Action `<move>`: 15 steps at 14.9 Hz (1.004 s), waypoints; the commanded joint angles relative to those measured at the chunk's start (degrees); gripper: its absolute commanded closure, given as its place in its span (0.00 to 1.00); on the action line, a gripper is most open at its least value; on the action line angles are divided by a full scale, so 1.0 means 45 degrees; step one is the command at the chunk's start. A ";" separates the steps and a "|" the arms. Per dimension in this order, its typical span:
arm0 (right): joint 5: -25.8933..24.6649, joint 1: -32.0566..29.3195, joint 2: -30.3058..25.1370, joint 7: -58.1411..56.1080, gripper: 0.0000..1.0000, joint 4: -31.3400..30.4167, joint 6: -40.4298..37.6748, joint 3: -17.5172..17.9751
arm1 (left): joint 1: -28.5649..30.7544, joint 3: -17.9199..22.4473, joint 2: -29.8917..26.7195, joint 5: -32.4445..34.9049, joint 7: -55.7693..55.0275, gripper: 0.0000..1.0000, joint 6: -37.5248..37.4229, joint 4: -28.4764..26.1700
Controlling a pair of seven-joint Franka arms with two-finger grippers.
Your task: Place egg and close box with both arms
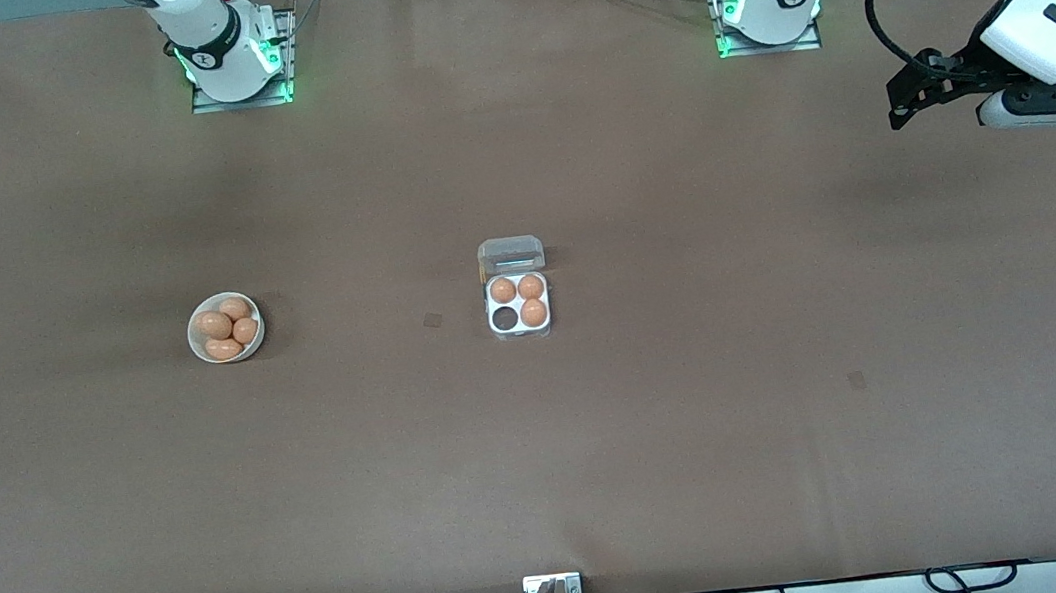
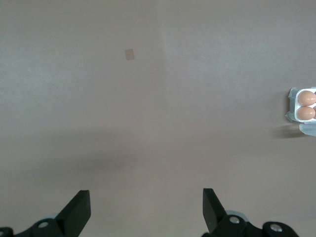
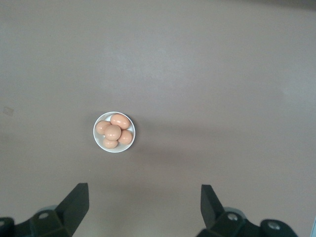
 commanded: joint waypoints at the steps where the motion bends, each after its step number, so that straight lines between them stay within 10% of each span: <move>1: 0.0252 0.0014 -0.0307 0.0228 0.00 -0.0219 -0.0138 0.0043 | 0.0004 -0.0050 0.0190 0.0245 0.0081 0.00 -0.0271 0.0487; 15: 0.1307 0.0131 0.0043 0.0267 0.00 -0.0258 -0.0842 0.0024 | 0.0023 0.0029 0.0308 0.0128 0.0062 0.00 -0.0329 0.0527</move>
